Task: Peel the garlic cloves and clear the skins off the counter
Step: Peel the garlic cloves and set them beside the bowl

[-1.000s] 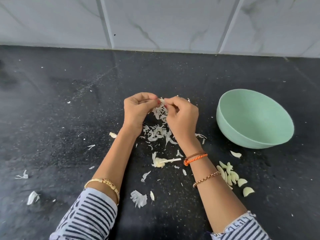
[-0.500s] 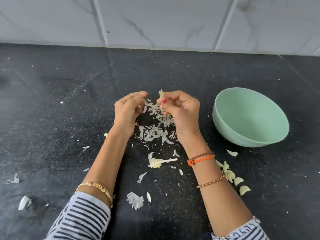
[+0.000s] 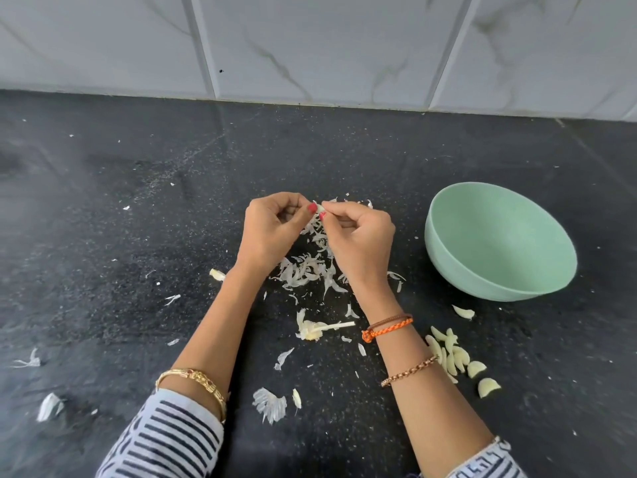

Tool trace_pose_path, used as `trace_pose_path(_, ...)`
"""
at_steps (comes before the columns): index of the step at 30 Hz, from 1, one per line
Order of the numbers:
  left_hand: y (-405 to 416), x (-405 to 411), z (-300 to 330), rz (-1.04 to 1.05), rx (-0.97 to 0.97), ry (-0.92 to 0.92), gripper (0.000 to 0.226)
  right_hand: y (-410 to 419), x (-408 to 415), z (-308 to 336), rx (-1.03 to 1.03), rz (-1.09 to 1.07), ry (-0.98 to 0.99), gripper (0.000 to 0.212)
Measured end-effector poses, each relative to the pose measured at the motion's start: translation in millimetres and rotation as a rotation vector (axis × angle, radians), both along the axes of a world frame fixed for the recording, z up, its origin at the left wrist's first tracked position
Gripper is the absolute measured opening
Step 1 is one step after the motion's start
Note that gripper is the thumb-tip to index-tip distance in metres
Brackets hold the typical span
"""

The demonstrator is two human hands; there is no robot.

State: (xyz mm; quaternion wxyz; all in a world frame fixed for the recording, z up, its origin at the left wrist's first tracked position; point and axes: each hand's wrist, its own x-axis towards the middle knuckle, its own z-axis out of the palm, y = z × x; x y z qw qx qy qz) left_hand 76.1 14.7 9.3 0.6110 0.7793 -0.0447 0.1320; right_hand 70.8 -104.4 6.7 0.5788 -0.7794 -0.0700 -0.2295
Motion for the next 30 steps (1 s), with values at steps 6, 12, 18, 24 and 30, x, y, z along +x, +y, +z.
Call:
trace_pose_path(6,0.3,0.0,0.3,0.055,-0.082,-0.045,0.015,-3.9,2.7,1.2,-0.068,-0.001,-0.058,0.012)
trace_pose_path(12,0.9,-1.3,2.3,-0.033,-0.047,-0.051,0.019,-5.5,3.3,-0.1,-0.1,-0.005,-0.075,0.011)
trace_pose_path(18,2.0,0.4,0.1,-0.007,-0.065,-0.035,0.022,-7.0,4.6,0.9,-0.138,0.009,-0.061,0.01)
trace_pose_path(24,-1.6,-0.3,-1.2,0.034,-0.19,-0.038,0.015,-9.6,4.7,4.0,-0.086,0.043,-0.052,0.011)
trace_pose_path(30,0.7,1.6,-0.7,-0.069,-0.136,0.007,0.025,-9.6,5.2,2.1,-0.07,0.063,-0.012,0.011)
